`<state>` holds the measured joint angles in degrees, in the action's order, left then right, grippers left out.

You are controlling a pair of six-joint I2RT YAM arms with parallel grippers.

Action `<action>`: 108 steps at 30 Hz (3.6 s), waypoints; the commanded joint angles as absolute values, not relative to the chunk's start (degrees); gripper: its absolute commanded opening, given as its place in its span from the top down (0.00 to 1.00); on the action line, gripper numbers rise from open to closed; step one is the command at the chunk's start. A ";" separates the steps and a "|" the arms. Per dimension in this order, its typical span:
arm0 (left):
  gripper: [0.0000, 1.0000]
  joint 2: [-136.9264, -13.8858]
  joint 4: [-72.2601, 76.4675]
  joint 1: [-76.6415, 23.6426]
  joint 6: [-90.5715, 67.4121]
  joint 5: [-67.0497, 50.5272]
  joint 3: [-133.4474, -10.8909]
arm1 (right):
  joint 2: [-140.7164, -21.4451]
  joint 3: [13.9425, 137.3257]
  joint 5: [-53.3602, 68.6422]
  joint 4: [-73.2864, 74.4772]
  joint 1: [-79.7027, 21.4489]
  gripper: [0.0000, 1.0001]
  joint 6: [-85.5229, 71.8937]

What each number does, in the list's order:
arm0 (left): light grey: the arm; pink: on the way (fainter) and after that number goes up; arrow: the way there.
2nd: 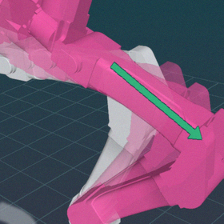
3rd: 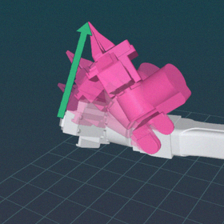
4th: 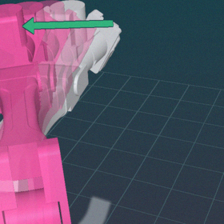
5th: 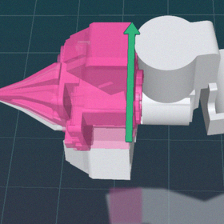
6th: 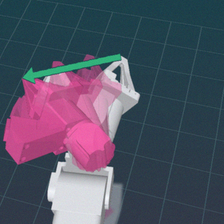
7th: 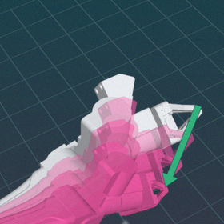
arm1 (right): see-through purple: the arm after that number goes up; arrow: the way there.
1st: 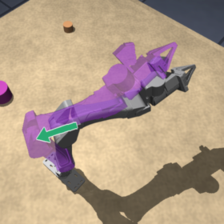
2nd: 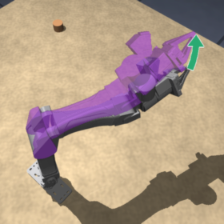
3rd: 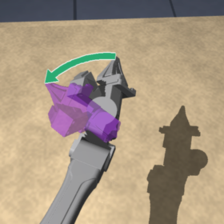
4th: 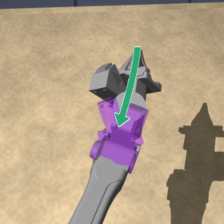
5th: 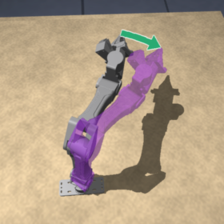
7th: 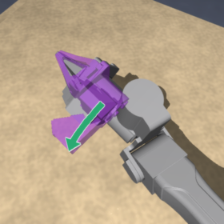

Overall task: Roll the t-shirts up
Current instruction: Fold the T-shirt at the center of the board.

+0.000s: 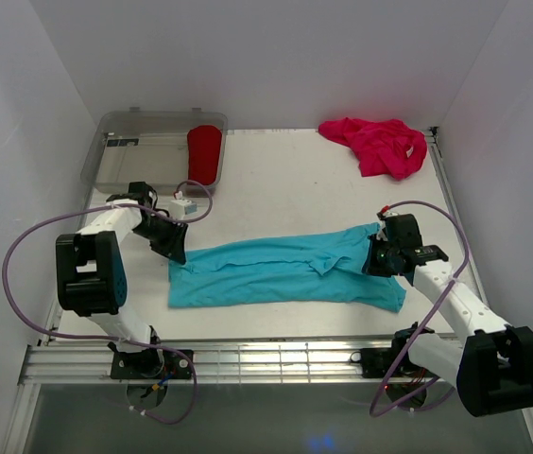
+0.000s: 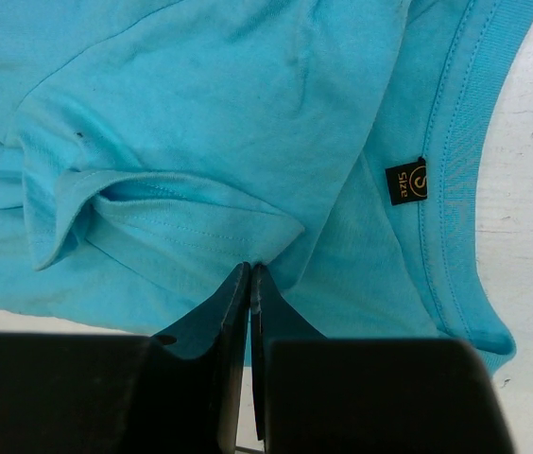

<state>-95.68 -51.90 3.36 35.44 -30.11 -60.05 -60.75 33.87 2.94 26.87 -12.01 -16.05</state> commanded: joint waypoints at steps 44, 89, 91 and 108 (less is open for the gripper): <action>1.00 -73.83 -28.82 3.87 24.61 -22.32 -45.36 | -60.03 41.86 -0.53 31.56 -9.14 0.92 -16.78; 0.80 -73.48 -41.92 4.04 35.42 -22.60 -46.67 | -59.76 46.39 -8.27 31.65 -14.75 0.87 -21.36; 0.80 -73.39 -42.27 4.04 35.16 -21.28 -46.67 | -63.35 48.16 -6.69 29.55 -19.06 0.92 -20.31; 0.54 -72.68 -44.47 4.04 33.31 -15.55 -48.34 | -80.07 48.79 -0.62 24.71 -30.67 0.92 -21.70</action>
